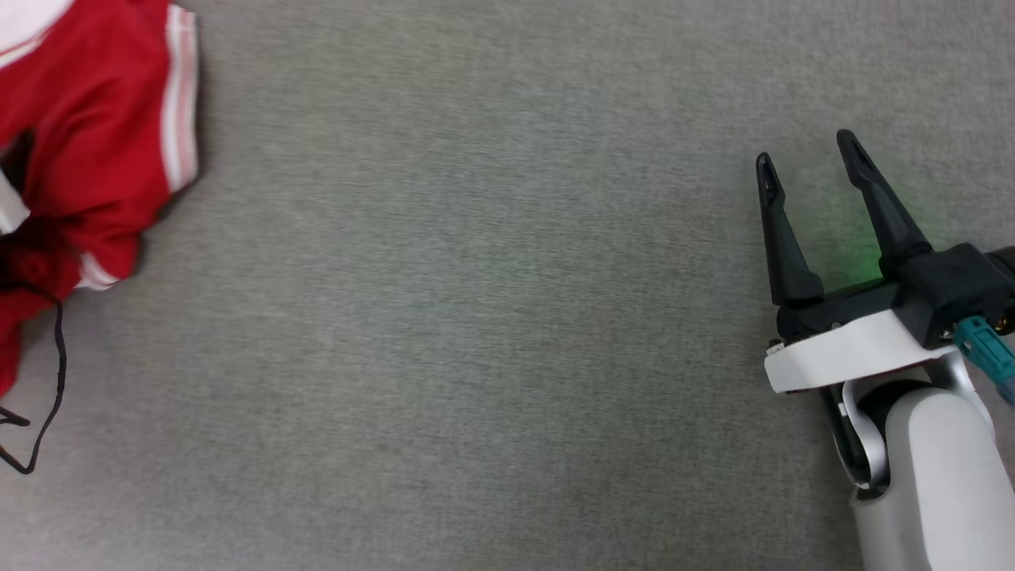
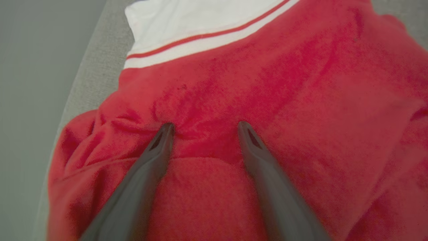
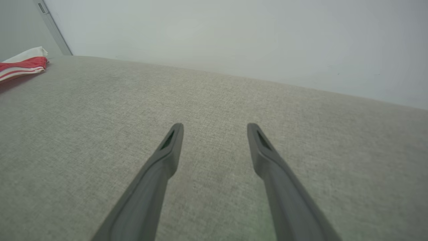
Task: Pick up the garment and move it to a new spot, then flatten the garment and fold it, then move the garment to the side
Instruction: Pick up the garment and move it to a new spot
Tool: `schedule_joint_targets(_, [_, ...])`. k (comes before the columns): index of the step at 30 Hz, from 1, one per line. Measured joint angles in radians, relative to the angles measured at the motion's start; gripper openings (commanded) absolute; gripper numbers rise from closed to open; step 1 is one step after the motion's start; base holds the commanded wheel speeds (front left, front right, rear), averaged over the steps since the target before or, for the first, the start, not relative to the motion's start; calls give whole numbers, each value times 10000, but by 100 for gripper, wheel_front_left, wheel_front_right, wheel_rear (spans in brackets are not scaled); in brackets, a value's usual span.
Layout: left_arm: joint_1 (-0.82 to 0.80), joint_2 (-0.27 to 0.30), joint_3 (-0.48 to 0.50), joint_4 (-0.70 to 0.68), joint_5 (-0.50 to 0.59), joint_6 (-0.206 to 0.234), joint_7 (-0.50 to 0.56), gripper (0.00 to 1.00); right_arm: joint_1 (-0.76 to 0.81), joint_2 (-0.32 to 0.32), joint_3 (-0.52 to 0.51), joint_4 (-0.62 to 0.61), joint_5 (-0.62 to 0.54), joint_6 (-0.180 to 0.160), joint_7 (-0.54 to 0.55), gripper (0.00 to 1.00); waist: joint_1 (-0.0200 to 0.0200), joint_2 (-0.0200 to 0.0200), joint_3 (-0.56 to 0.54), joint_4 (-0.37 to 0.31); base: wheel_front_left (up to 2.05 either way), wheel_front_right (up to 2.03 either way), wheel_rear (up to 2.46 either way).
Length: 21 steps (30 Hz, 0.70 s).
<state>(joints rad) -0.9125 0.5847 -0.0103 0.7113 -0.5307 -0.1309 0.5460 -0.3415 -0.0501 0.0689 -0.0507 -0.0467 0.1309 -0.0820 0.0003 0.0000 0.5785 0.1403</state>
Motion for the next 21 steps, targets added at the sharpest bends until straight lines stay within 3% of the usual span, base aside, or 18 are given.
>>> schedule_joint_targets(7, [-104, 405, 464, 911, -1020, 6, 2042, 100, -255, -2, 15, 276, 40, 0, -232, 100, -2, 0, 591, -623, 0, 0, 0])
schedule_joint_targets(8, [-125, 410, 537, 974, -1127, 54, 2105, 91, -279, -2, 10, 286, 38, 0, -245, 100, -3, 0, 621, -660, 0, 0, 0])
schedule_joint_targets(9, [-125, 403, 587, 1016, -1197, 90, 2105, 40, -288, -2, 4, 313, 40, 0, -265, 100, -3, 0, 627, -684, 0, 0, 0])
schedule_joint_targets(10, [-125, 383, 594, 1049, -1220, 111, 2103, 0, -288, -2, -10, 343, 40, 0, -274, 100, -3, 0, 609, -689, 0, 0, 0])
schedule_joint_targets(13, [-69, 255, 564, 1133, -1156, 188, 1657, 0, -286, -2, -31, 399, 38, 0, -272, 100, -3, 0, 458, -682, 0, 0, 0])
schedule_joint_targets(21, [128, 127, -52, 978, 163, 838, -1081, 0, 76, -2, -194, 692, 173, 0, -276, 100, -1, 0, -615, -546, 0, 0, 0])
